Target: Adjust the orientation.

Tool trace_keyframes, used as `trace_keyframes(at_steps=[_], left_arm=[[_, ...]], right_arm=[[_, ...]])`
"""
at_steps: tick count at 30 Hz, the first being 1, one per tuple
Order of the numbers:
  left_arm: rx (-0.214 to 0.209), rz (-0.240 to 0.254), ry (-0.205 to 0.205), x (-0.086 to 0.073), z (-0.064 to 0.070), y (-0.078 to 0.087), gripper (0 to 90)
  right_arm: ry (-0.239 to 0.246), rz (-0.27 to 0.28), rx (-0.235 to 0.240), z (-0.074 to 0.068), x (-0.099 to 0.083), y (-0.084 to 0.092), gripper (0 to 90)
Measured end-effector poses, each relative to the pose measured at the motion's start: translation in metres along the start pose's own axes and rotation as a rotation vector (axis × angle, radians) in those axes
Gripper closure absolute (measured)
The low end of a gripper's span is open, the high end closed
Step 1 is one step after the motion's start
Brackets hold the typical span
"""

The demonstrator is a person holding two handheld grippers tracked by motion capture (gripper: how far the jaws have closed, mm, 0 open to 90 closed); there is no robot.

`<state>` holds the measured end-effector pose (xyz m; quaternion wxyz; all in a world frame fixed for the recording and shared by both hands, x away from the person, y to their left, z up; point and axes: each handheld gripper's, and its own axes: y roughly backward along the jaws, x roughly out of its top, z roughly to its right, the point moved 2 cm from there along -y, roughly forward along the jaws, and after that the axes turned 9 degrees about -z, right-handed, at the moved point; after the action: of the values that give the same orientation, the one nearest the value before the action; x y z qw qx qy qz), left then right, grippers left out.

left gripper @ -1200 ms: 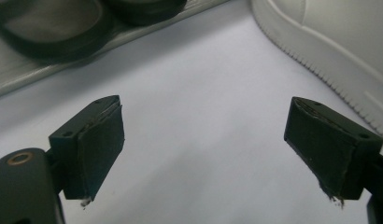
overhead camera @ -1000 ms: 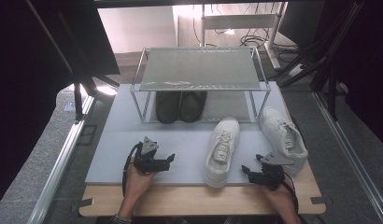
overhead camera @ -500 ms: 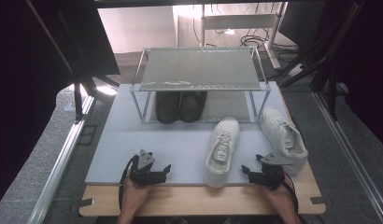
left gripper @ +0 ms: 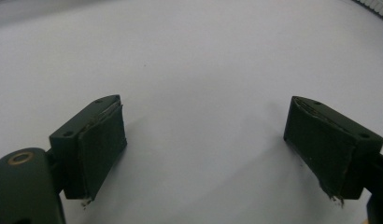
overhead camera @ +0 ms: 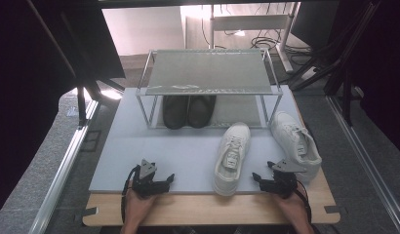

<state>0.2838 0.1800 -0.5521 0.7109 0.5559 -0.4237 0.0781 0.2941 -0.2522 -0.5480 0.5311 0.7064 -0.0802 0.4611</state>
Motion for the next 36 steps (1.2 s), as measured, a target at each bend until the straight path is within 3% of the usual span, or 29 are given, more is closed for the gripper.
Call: trace_keyframes(at_steps=[8, 15, 19, 22, 31, 36], left_arm=[[0.003, -0.002, 0.006, 0.0, 0.0, 0.0, 12.4], [0.006, -0.002, 0.009, 0.0, 0.001, 0.0, 12.5], [0.008, -0.003, 0.01, 0.001, 0.001, 0.0, 12.5], [0.009, -0.003, 0.011, 0.001, 0.001, 0.0, 12.6], [0.022, -0.001, 0.023, 0.001, 0.003, -0.001, 12.8], [0.023, -0.001, 0.024, 0.001, 0.003, -0.001, 12.9]], right_arm=[[-0.004, 0.001, 0.001, 0.0, 0.0, 0.0, 23.9], [-0.012, -0.03, 0.013, 0.001, 0.002, 0.004, 20.4], [-0.044, -0.03, 0.07, 0.001, 0.005, 0.009, 13.9], [-0.047, -0.015, 0.099, 0.0, 0.008, 0.015, 14.7], [0.035, 0.045, 0.162, -0.009, 0.02, 0.034, 53.2], [0.093, 0.017, 0.178, -0.019, 0.026, 0.036, 63.3]])
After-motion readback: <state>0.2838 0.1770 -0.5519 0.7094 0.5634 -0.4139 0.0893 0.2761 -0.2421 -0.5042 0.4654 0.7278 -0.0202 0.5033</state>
